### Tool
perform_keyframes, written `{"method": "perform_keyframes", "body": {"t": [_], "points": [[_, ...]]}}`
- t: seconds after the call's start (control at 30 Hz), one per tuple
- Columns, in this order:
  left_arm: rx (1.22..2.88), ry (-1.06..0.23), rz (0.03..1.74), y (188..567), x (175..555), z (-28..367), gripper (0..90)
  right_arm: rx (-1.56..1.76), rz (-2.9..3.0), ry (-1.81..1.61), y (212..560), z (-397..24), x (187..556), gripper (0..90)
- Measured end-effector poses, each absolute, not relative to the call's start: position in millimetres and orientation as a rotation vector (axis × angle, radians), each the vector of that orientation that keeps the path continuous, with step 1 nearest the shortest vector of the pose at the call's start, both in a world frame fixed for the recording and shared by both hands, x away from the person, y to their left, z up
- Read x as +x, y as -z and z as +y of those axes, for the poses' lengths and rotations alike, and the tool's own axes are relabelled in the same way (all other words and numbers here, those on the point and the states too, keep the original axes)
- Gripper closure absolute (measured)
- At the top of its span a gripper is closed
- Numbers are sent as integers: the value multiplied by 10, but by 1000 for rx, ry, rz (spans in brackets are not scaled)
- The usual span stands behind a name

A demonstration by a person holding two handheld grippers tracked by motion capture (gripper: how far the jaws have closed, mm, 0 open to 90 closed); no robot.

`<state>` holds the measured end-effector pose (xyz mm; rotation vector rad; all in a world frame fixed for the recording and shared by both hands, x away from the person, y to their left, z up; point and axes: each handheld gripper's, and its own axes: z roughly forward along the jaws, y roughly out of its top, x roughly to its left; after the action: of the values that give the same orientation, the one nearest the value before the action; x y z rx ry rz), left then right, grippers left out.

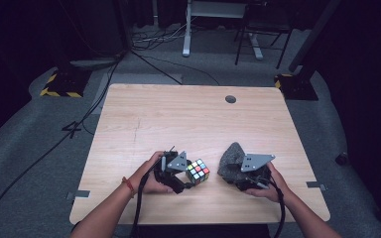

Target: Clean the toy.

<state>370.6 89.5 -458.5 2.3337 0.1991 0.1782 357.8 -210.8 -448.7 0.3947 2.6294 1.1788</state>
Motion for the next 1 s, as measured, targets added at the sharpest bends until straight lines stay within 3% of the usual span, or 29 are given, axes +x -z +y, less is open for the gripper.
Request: {"method": "perform_keyframes", "body": {"t": [0.33,0.67,0.9,1.0], "points": [[2367,-144,212,4614,3717,822,220,363,2684,-1151,4615,-1910,3556,515],[2399,-116,193,4615,3633,840,267,375,2695,-1140,4710,-1802,3550,538],[2345,-164,162,4537,3735,785,159,393,2665,-1156,4702,-1780,3565,558],[2367,-157,136,4548,3846,674,155,406,2663,-1163,4714,-1771,3589,550]]}}
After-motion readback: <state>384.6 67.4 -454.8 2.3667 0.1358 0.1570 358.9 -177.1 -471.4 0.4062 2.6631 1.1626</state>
